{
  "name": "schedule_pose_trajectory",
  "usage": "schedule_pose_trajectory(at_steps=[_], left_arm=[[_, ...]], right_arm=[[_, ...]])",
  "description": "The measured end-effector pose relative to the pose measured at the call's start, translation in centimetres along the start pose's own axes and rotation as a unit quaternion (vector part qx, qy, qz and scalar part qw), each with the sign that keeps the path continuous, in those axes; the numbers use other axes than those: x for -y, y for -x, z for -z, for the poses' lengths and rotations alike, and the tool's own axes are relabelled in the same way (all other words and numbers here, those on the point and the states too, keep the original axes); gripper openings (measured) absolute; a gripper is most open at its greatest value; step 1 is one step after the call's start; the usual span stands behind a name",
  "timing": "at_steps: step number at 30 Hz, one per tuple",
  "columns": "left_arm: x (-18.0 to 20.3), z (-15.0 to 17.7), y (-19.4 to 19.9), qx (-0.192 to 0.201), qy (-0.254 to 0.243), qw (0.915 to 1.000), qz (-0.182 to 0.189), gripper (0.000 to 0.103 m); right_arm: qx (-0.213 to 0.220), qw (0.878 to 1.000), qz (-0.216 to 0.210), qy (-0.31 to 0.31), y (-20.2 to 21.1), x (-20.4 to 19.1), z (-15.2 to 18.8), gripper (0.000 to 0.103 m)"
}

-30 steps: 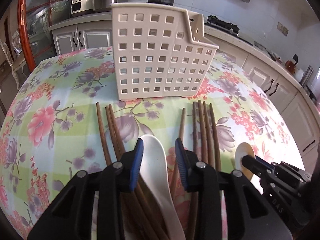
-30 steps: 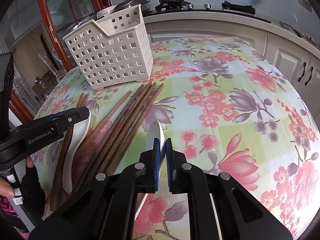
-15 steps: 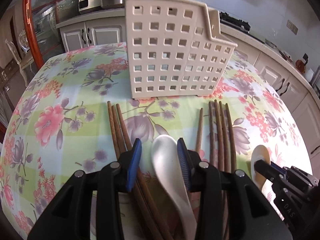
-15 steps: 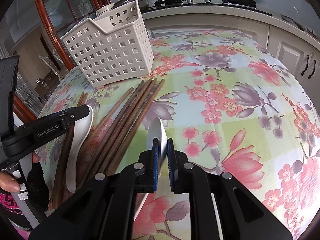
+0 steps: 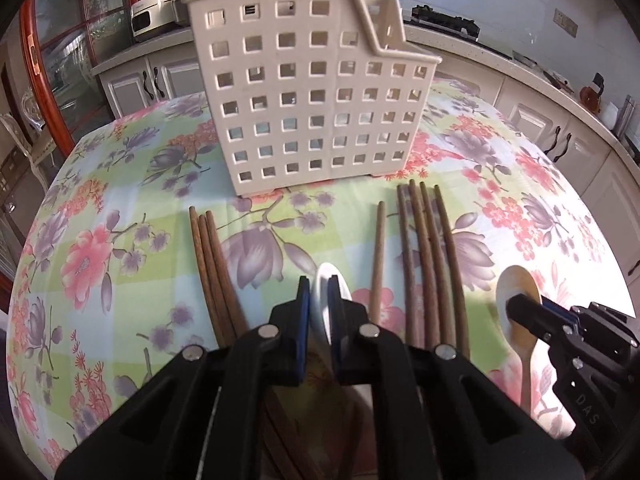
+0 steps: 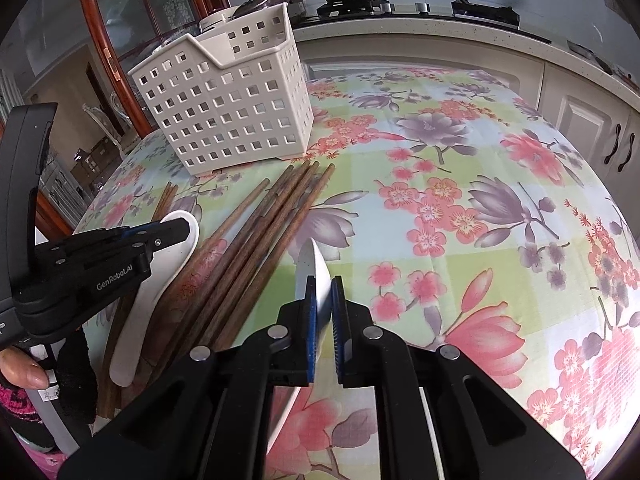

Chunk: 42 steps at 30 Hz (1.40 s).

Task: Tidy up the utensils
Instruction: 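Lift the held spoons with both tools and carry them over the white caddy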

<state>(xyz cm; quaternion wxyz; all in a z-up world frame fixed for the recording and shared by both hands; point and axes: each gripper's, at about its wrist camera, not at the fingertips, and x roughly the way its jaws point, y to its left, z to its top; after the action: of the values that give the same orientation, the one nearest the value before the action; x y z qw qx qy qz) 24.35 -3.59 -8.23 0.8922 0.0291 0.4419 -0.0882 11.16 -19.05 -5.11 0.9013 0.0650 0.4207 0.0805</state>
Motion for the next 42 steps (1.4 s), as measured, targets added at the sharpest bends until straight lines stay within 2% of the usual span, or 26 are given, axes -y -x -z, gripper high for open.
schedule_pose_trajectory(at_steps=[9, 18, 24, 33, 42], left_arm=[[0.0, 0.3, 3.5, 0.058, -0.001, 0.9983, -0.001, 0.008], [0.2, -0.8, 9.0, 0.141, 0.001, 0.99, -0.006, 0.008], [0.1, -2.7, 11.8, 0.19, 0.006, 0.9815, -0.017, 0.008], [-0.2, -6.1, 13.0, 0.232, 0.014, 0.9721, -0.033, 0.008], [-0.9, -10.2, 13.3, 0.279, 0.028, 0.959, -0.043, 0.008]], right_arm=[[0.055, 0.998, -0.007, 0.008, 2.7, -0.4, -0.7, 0.009], [0.129, 0.991, -0.005, 0.046, 5.9, -2.1, -2.9, 0.009], [0.187, 0.979, -0.001, 0.079, 7.1, -3.4, -5.4, 0.009], [0.214, 0.973, -0.001, 0.082, 6.0, -4.3, -9.9, 0.009], [0.266, 0.96, -0.004, 0.089, 5.6, -5.5, -15.0, 0.009]])
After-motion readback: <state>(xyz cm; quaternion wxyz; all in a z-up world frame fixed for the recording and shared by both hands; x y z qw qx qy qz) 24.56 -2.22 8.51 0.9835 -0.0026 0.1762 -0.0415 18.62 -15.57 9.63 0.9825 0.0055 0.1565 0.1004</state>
